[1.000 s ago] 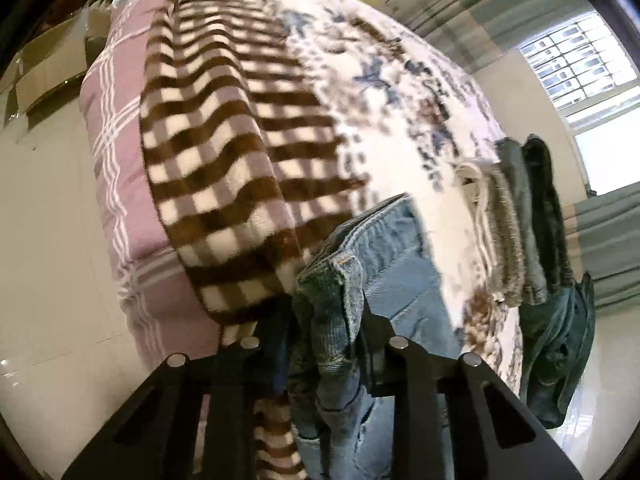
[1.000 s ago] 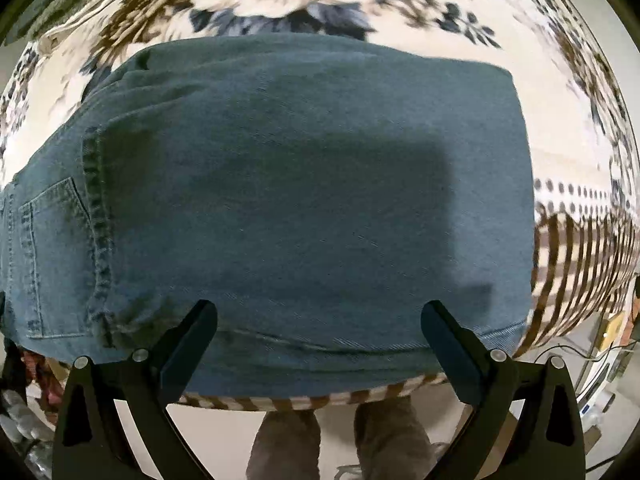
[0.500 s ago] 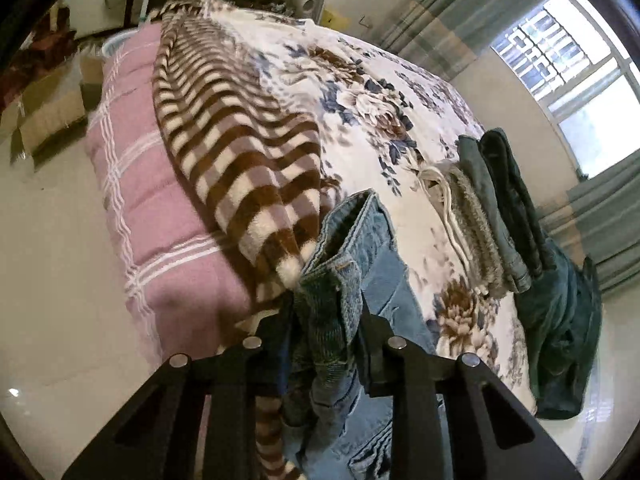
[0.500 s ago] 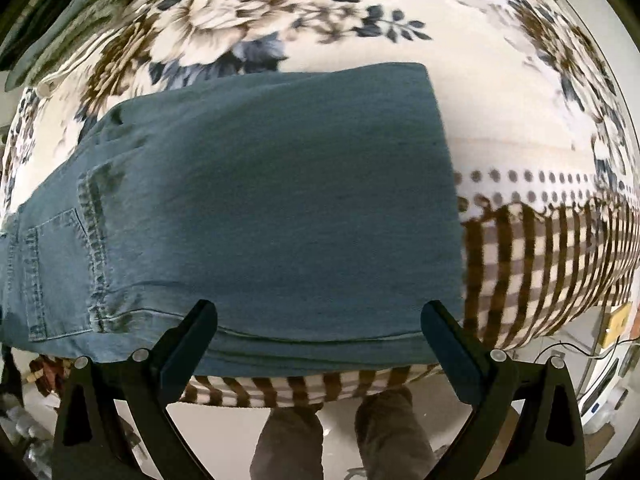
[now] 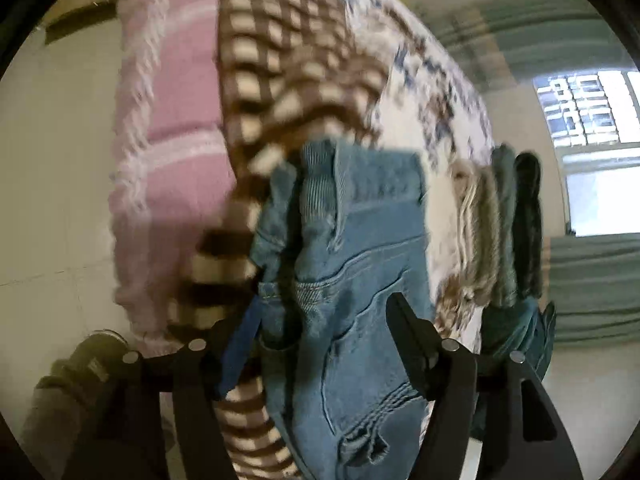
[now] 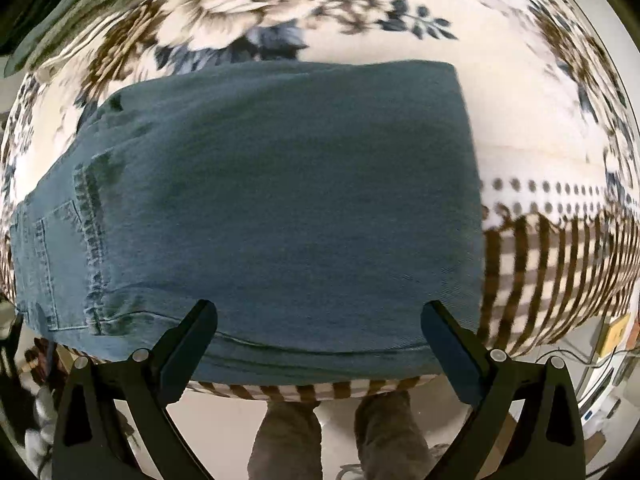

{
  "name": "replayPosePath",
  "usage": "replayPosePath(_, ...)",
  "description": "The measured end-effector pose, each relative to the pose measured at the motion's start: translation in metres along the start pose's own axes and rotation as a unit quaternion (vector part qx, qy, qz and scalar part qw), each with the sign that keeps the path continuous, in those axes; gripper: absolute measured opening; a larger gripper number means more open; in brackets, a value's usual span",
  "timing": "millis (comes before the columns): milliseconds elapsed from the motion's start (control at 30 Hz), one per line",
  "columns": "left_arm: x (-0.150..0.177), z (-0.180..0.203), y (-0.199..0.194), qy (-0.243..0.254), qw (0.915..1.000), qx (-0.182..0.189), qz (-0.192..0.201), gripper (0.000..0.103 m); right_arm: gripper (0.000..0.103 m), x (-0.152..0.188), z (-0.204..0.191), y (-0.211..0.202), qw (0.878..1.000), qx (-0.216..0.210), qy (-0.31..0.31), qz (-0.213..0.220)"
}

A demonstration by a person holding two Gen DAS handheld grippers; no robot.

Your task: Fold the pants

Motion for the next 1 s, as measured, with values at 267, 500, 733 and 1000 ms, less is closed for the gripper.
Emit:
replayPosePath(267, -0.017, -0.006, 0.046, -0.018, 0.9989, -0.032, -0.027, 0.062, 0.103, 0.0, -0.008, 0.001, 1.0, 0.007, -0.013, -0.002)
replayPosePath(500, -0.027, 0.031, 0.015, 0.081, 0.9945, -0.06, 0.028, 0.024, 0.103, 0.004, -0.032, 0.009, 1.0, 0.006, -0.021, -0.003)
replayPosePath(733, -0.003, 0.145, -0.046, 0.249, 0.9648, -0.012, 0.084, 0.022, 0.103, 0.009, -0.028, 0.002, 1.0, -0.013, -0.011, 0.018)
replayPosePath(1000, 0.1, 0.271, -0.064, 0.43, 0.9003, 0.036, 0.061, 0.021, 0.103, -0.003, 0.05, -0.021, 0.997, -0.037, 0.053, 0.037)
Point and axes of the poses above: each gripper's, at about its wrist camera, not at the fingertips, and y roughly the way its jaws point, z to its right, x to its underside, the point moved 9 cm from there along y, roughly the way its jaws point, and after that the axes turned 14 degrees about y, right-handed, at the moved point
